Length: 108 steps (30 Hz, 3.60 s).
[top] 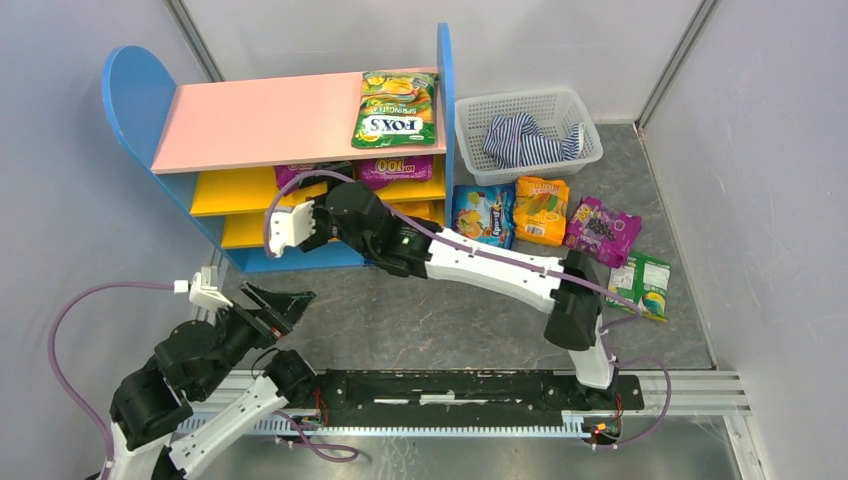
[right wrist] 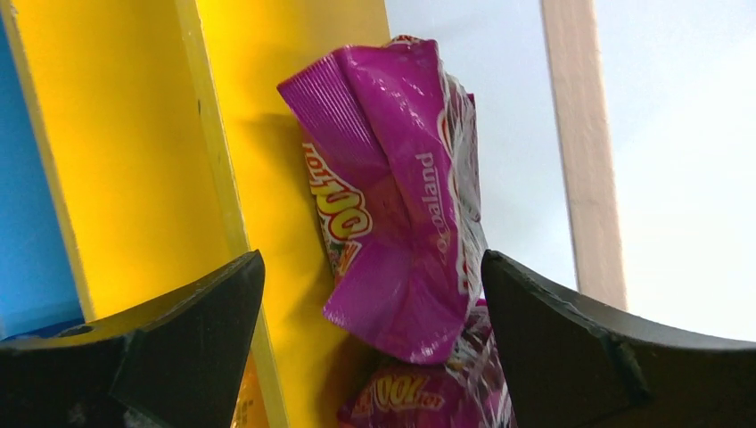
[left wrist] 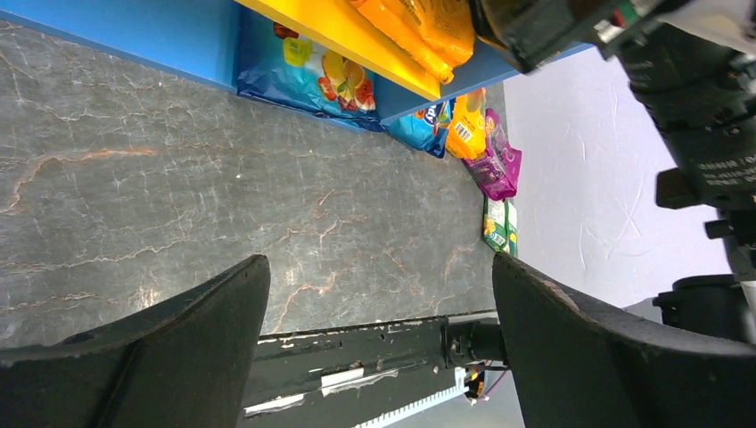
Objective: Place and organize the candy bags onto the shelf
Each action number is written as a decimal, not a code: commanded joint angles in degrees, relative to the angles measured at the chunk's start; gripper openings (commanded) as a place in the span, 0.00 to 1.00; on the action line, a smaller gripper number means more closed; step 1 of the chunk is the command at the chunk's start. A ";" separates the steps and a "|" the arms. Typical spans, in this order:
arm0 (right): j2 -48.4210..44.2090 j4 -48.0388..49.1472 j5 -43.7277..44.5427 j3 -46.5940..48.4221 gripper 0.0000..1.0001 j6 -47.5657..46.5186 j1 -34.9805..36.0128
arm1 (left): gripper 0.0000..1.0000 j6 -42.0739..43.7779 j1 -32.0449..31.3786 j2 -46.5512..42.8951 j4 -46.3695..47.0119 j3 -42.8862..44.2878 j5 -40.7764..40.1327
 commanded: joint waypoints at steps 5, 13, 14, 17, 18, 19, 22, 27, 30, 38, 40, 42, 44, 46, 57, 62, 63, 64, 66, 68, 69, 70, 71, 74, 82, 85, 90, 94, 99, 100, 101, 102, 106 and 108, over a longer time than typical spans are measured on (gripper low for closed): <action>-10.85 1.54 -4.14 -5.51 0.92 7.00 -0.45 | 1.00 -1.63 0.24 0.29 -0.10 2.40 -1.41; -19.51 0.36 -8.40 -14.19 0.62 20.86 -0.46 | 1.00 -1.93 0.42 0.69 1.33 0.76 -0.23; -21.75 0.35 -9.06 -16.32 0.62 23.47 -0.48 | 1.00 -1.99 0.49 0.67 1.84 0.14 0.18; -29.73 0.18 -11.56 -25.32 0.62 30.36 -0.33 | 1.00 -2.02 0.52 0.94 4.26 -2.28 1.28; -33.01 0.26 -11.83 -29.66 0.62 32.54 -0.37 | 1.00 -1.98 0.52 1.06 5.11 -3.04 1.68; -36.03 0.63 -11.77 -34.55 0.63 34.08 -0.34 | 1.00 -1.94 0.52 1.24 6.03 -3.88 2.14; -45.98 2.08 -9.76 -47.89 0.66 39.25 -0.37 | 1.00 -1.77 0.60 2.23 8.93 -6.17 3.31; -58.47 0.61 1.15 -66.89 0.72 46.63 -0.53 | 1.00 -0.48 0.60 5.03 14.04 -9.38 4.64; -60.81 -2.29 9.65 -73.23 0.72 51.64 -1.46 | 1.00 -0.41 0.60 7.17 17.99 -11.18 6.11; -59.67 3.72 1.86 -83.66 0.73 64.20 -19.50 | 1.00 -1.23 0.60 10.75 23.18 -15.05 9.54; -58.80 5.86 -5.11 -84.58 0.72 66.34 -25.72 | 1.00 -1.30 0.60 11.39 23.21 -15.71 10.36; -57.87 10.56 -11.98 -84.98 0.73 68.45 -32.50 | 1.00 -1.69 0.60 11.79 23.17 -16.55 11.57; -56.44 11.90 -17.58 -83.83 0.73 70.77 -38.77 | 1.00 -2.92 0.59 11.93 23.40 -17.32 12.68; -55.01 12.91 -21.23 -82.41 0.75 72.37 -43.85 | 1.00 -3.64 0.60 11.86 24.11 -18.09 13.76; -46.83 17.87 -28.79 -76.82 0.98 76.42 -51.26 | 1.00 -3.40 0.60 15.12 27.87 -19.16 16.27; -42.98 24.21 -34.54 -79.61 0.98 84.67 -54.92 | 1.00 -3.49 0.56 15.13 28.18 -18.94 16.29; -41.93 26.12 -36.12 -80.45 0.98 85.83 -55.42 | 1.00 -3.20 0.59 15.15 28.14 -18.94 16.20; -40.52 27.67 -37.06 -80.94 0.98 87.02 -55.77 | 1.00 -3.03 0.56 15.17 27.97 -18.90 16.11; -38.09 29.35 -37.88 -81.15 0.98 88.44 -56.17 | 1.00 -2.99 0.60 15.42 27.42 -18.71 15.83; -36.01 31.16 -38.74 -81.33 0.98 89.47 -56.53 | 1.00 -3.04 0.56 15.54 27.43 -18.63 15.95; -35.18 32.11 -38.98 -81.32 0.98 89.92 -56.58 | 1.00 -3.03 0.58 15.62 27.54 -18.60 15.92; -34.09 32.82 -39.16 -81.40 0.98 90.26 -56.59 | 1.00 -2.95 0.60 15.73 27.63 -18.65 15.80; -33.29 33.71 -39.35 -81.54 0.97 90.75 -56.58 | 1.00 -2.79 0.60 15.91 27.73 -18.50 15.57; -31.35 35.70 -38.82 -81.83 0.93 91.19 -56.57 | 1.00 -1.72 0.60 16.98 27.80 -17.67 15.01; -26.39 40.34 -42.83 -81.94 0.51 91.25 -56.59 | 1.00 0.08 0.60 19.55 28.38 -15.97 14.05; -28.46 37.90 -42.71 -82.19 0.30 88.75 -56.54 | 1.00 0.18 0.57 19.72 28.47 -16.10 14.13; -35.02 30.47 -46.23 -82.83 0.00 82.19 -56.50 | 1.00 0.46 0.60 19.32 28.85 -16.15 14.13; -43.31 17.77 -44.52 -83.03 0.00 74.51 -56.47 | 1.00 1.21 0.60 19.17 28.67 -15.57 14.35; -57.60 -0.63 -36.73 -80.83 0.00 67.11 -56.43 | 1.00 1.50 0.56 18.13 28.57 -15.30 14.37; -59.22 -3.96 -35.34 -79.42 0.00 65.77 -56.31 | 1.00 1.59 0.55 18.03 28.55 -15.27 14.45; -60.60 -7.48 -34.52 -78.10 0.00 64.65 -56.02 | 1.00 1.77 0.59 18.01 28.55 -15.15 14.43; -61.35 -10.53 -33.70 -76.23 0.00 63.38 -55.25 | 1.00 1.88 0.51 18.00 28.38 -14.90 14.30; -60.73 -22.62 -21.79 -69.42 0.00 60.19 -44.24 | 1.00 2.51 0.60 17.71 27.13 -12.99 13.16; -59.46 -26.58 -12.23 -66.66 0.00 61.54 -34.34 | 1.00 2.84 0.60 17.50 26.30 -11.99 12.35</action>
